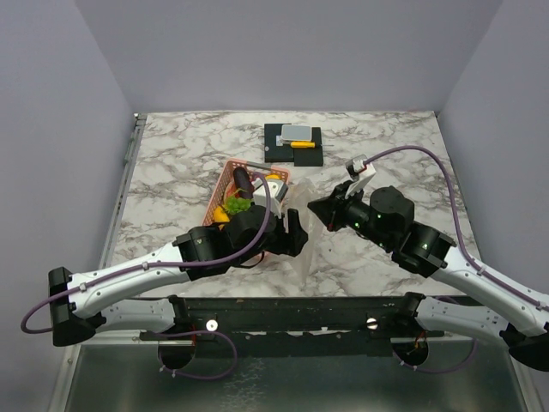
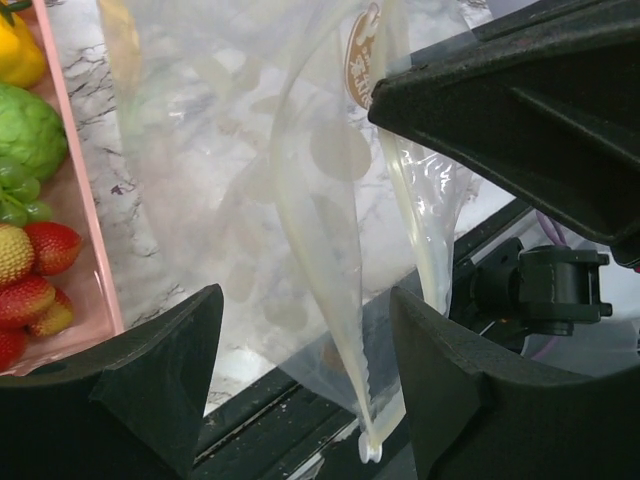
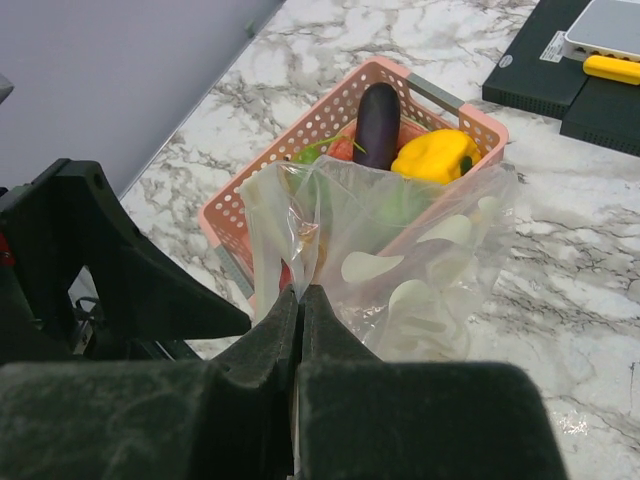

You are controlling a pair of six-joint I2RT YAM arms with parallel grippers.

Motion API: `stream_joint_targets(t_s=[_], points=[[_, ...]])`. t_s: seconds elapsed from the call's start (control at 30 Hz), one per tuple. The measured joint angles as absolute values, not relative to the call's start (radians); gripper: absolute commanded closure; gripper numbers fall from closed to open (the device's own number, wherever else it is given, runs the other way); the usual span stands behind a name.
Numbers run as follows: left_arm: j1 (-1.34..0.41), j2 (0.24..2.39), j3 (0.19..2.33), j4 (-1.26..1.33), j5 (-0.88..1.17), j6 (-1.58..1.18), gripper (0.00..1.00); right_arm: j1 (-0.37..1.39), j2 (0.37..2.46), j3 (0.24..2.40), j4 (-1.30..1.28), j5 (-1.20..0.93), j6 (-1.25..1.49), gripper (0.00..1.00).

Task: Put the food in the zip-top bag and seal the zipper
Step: Open the zipper of the food storage bag.

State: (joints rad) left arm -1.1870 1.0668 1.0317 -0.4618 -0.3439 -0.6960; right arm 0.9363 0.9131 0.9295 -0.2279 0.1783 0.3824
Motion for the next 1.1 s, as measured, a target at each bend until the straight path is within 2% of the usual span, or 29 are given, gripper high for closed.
stream_joint_targets(t_s=[0.27,0.47,0.7,1.1], points=[[-1.187,1.086,0.993,-0.402,-0.31,-0.717,0.31,0.936,0.912,0.929,-0.224,0.176,0.389,0.99],[-1.187,1.114,0.977,-0.393,-0.302,-0.73,0.39,0.936,0.912,0.929,-0.225,0.193,0.404,0.99],[-1.187,1.128,0.973,-0.389,-0.302,-0.748,0.56,0.936,0.908,0.929,-0.226,0.226,0.43,0.99],[-1.187,1.126,0.973,-0.382,-0.302,-0.751,0.96,0.936,0.909,0.916,-0.234,0.257,0.459,0.99]])
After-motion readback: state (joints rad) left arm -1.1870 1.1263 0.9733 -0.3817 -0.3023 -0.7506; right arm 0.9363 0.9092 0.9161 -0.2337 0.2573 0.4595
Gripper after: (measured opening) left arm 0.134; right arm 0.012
